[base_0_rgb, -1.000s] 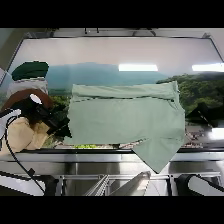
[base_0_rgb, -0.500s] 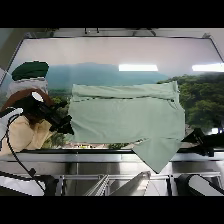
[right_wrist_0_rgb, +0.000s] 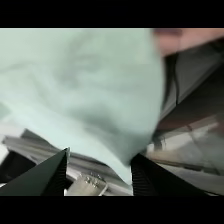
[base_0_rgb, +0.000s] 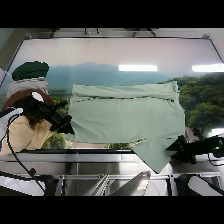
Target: Fold the shirts.
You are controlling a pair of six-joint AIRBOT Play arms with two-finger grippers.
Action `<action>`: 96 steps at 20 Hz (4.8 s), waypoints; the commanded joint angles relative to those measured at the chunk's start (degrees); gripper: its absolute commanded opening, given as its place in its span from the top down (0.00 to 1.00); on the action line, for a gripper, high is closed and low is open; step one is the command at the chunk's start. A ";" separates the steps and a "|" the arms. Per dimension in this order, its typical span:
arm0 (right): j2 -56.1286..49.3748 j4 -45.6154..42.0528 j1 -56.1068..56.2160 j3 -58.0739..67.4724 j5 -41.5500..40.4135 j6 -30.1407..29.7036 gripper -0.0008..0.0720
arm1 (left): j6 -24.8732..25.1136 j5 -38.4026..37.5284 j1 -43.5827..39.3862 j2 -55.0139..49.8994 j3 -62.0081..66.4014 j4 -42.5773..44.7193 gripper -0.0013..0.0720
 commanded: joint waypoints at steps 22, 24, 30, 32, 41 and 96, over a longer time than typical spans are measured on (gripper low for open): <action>-9.66 32.15 4.09 27.78 -6.62 -16.96 0.96 | 7.26 -11.50 0.96 -2.84 14.99 -13.73 0.94; -16.11 34.05 4.15 32.04 -8.28 -17.84 0.96 | 5.31 -11.37 1.73 -5.97 19.80 -14.49 0.94; -29.35 36.74 4.37 46.77 -8.68 -17.99 0.96 | -1.18 -10.82 8.09 -14.56 30.93 -22.03 0.94; -31.67 36.72 5.11 50.23 -8.76 -18.05 0.96 | -1.18 -9.44 8.79 -16.52 33.86 -25.81 0.94; -37.94 30.56 8.37 52.28 -16.87 -20.13 0.96 | -2.05 -8.22 4.11 -29.40 50.88 -26.80 0.94; -42.49 24.20 60.22 83.30 -29.62 -11.96 0.96 | 11.02 -6.80 -3.13 -5.55 47.58 -77.33 0.98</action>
